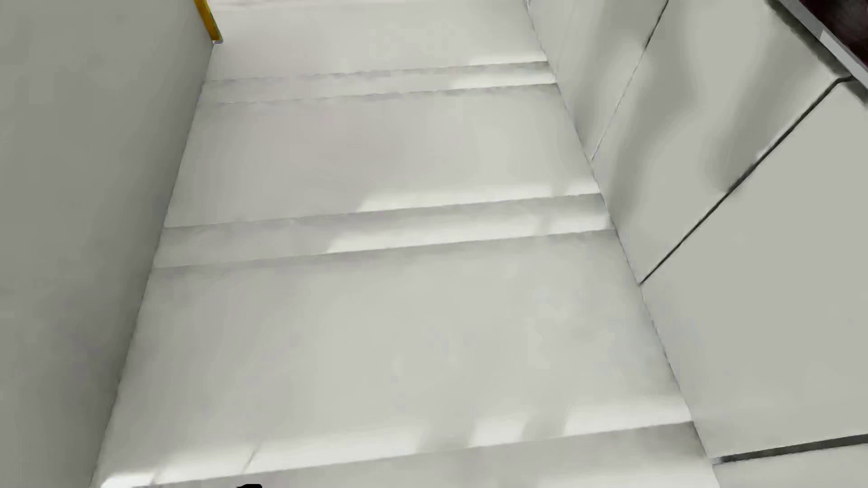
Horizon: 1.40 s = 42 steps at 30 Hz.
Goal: Bend down
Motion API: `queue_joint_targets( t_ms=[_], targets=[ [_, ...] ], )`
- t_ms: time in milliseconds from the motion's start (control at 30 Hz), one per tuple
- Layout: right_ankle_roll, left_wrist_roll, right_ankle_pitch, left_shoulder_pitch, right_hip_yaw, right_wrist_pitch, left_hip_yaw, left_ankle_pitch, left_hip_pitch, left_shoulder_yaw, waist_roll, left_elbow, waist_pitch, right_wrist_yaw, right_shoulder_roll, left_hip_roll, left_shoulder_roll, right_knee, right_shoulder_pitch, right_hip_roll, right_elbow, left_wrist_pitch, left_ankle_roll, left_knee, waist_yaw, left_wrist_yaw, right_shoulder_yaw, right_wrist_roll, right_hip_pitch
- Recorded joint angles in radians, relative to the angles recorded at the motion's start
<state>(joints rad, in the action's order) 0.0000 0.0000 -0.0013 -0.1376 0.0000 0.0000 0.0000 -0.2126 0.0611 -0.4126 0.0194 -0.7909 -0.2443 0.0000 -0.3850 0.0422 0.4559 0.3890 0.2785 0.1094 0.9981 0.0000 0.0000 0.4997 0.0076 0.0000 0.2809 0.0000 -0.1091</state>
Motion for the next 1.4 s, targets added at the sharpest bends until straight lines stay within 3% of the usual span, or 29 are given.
queue_joint_targets(
  t_ms=[100, 167, 400, 533, 667, 700, 833, 1000, 1100, 1200, 1267, 1400],
  targets=[
    [0.000, 0.000, 0.143, -0.029, 0.000, 0.000, 0.000, 0.002, 0.109, 0.041, 0.004, 0.069, -0.080, 0.000, -0.009, 0.003, 0.021, 0.117, 0.008, -0.003, -0.113, 0.000, 0.000, 0.044, 0.024, 0.000, -0.077, 0.000, -0.206],
    [0.000, 0.000, 0.199, -0.026, 0.000, 0.000, 0.000, 0.019, 0.154, 0.044, 0.001, 0.052, -0.123, 0.000, -0.012, -0.010, 0.025, 0.167, -0.009, -0.029, -0.139, 0.000, 0.000, 0.040, 0.039, 0.000, -0.072, 0.000, -0.309],
    [0.000, 0.000, -0.038, -0.004, 0.000, 0.000, 0.000, 0.085, 0.237, 0.035, 0.016, 0.010, -0.190, 0.000, -0.003, -0.041, 0.037, 0.126, -0.034, -0.111, -0.194, 0.000, 0.000, 0.030, 0.048, 0.000, -0.051, 0.000, -0.392],
    [0.000, 0.000, 0.055, 0.033, 0.000, 0.000, 0.000, 0.101, 0.260, 0.037, 0.023, 0.052, -0.196, 0.000, -0.017, -0.018, 0.027, 0.074, -0.055, -0.112, -0.202, 0.000, 0.000, 0.044, 0.033, 0.000, -0.052, 0.000, -0.369],
    [0.000, 0.000, 0.010, 0.116, 0.000, 0.000, 0.000, 0.134, 0.265, -0.030, -0.007, 0.046, -0.207, 0.000, -0.059, 0.006, 0.010, 0.043, -0.137, -0.108, -0.194, 0.000, 0.000, 0.025, -0.001, 0.000, -0.010, 0.000, -0.321],
    [0.000, 0.000, 0.025, 0.184, 0.000, 0.000, 0.000, 0.155, 0.279, -0.117, -0.018, 0.033, -0.234, 0.000, -0.089, 0.027, 0.015, 0.032, -0.197, -0.106, -0.189, 0.000, 0.000, 0.002, -0.012, 0.000, 0.061, 0.000, -0.324],
    [0.000, 0.000, 0.028, 0.474, 0.000, 0.000, 0.000, 0.183, 0.414, -0.281, -0.036, -0.034, -0.276, 0.000, -0.134, -0.018, 0.002, 0.046, -0.532, -0.127, -0.140, 0.000, 0.000, 0.083, -0.019, 0.000, 0.251, 0.000, -0.416],
    [0.000, 0.000, 0.065, 1.092, 0.000, 0.000, 0.000, 0.138, 0.641, -0.520, -0.043, -0.258, -0.276, 0.000, -0.169, -0.089, -0.030, 0.171, -1.157, -0.146, 0.012, 0.000, 0.000, 0.271, 0.039, 0.000, 0.424, 0.000, -0.656],
    [0.000, 0.000, 0.065, 1.452, 0.000, 0.000, 0.000, 0.133, 0.921, -0.557, -0.041, -0.379, -0.276, 0.000, -0.208, -0.151, -0.053, 0.258, -1.519, -0.138, 0.136, 0.000, 0.000, 0.426, 0.080, 0.000, 0.542, 0.000, -0.925],
    [0.000, 0.000, 0.004, 1.713, 0.000, 0.000, 0.000, 0.102, 1.108, -0.534, -0.037, -0.401, -0.276, 0.000, -0.227, -0.207, -0.058, 0.347, -1.745, -0.123, 0.178, 0.000, 0.000, 0.537, 0.088, 0.000, 0.506, 0.000, -1.116],
    [0.000, 0.000, 0.007, 1.620, 0.000, 0.000, 0.000, 0.125, 1.213, -0.532, -0.035, -0.435, -0.276, 0.000, -0.226, -0.234, -0.064, 0.395, -1.847, -0.138, 0.193, 0.000, 0.000, 0.609, 0.079, 0.000, 0.482, 0.000, -1.213],
    [0.000, 0.000, -0.014, 1.557, 0.000, 0.000, 0.000, 0.097, 1.275, -0.495, -0.030, -0.443, -0.276, 0.000, -0.209, -0.244, -0.084, 0.474, -1.809, -0.141, 0.219, 0.000, 0.000, 0.668, 0.071, 0.000, 0.469, 0.000, -1.291]
  ],
)
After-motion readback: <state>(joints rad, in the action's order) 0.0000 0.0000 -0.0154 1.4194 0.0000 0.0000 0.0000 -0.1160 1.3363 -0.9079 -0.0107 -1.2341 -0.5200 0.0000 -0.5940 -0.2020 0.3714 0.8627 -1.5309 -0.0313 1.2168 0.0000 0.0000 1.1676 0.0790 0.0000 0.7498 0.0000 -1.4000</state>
